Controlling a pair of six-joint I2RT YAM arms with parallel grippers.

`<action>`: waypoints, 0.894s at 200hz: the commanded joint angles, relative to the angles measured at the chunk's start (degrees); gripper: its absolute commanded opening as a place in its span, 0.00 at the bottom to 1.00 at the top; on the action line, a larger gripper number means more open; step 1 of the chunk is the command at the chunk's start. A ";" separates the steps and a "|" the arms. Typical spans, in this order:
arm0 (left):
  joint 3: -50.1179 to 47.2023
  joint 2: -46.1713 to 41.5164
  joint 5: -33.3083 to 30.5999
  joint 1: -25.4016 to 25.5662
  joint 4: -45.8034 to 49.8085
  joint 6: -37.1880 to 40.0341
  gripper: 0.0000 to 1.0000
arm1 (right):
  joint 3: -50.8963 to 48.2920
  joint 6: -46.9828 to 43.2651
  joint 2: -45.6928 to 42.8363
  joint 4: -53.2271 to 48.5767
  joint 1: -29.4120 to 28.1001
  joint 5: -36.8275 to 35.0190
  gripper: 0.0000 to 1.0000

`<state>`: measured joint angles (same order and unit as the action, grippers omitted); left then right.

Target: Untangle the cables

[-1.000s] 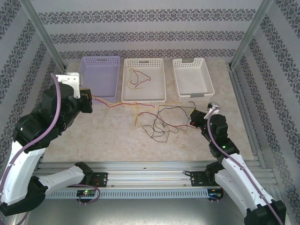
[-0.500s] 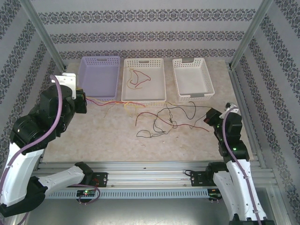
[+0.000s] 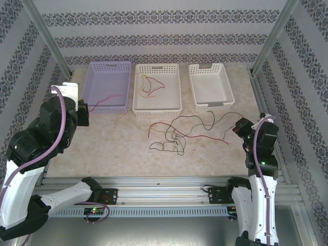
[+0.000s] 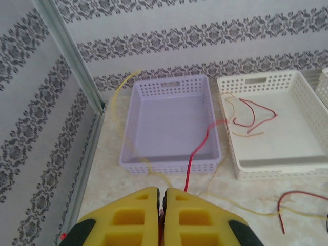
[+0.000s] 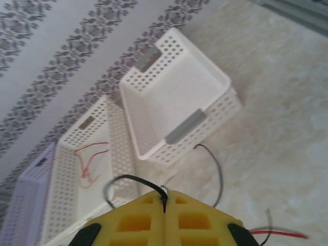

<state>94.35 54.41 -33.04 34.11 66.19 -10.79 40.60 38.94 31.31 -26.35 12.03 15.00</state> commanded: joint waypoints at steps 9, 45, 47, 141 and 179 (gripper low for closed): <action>-4.70 0.24 7.15 -0.18 -1.89 -3.04 0.00 | 7.13 2.86 0.51 3.04 0.29 6.62 0.00; -9.69 0.10 13.11 -0.18 -5.53 -5.52 0.00 | 18.46 6.40 5.88 4.38 0.17 15.21 0.00; -9.94 0.09 13.44 -0.18 -5.79 -5.60 0.00 | 18.88 6.65 6.22 4.55 0.18 15.62 0.00; -17.33 0.54 20.63 -0.18 -11.58 -8.13 0.00 | 45.25 10.41 20.72 3.45 -5.26 23.16 0.00; -20.24 0.81 23.61 -0.18 -13.88 -9.55 0.00 | 51.47 8.87 25.98 0.23 -8.53 24.38 0.00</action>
<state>75.46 55.13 -12.34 34.11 56.55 -18.24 88.44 48.16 54.94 -23.99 5.10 36.95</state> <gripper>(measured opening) 0.065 0.045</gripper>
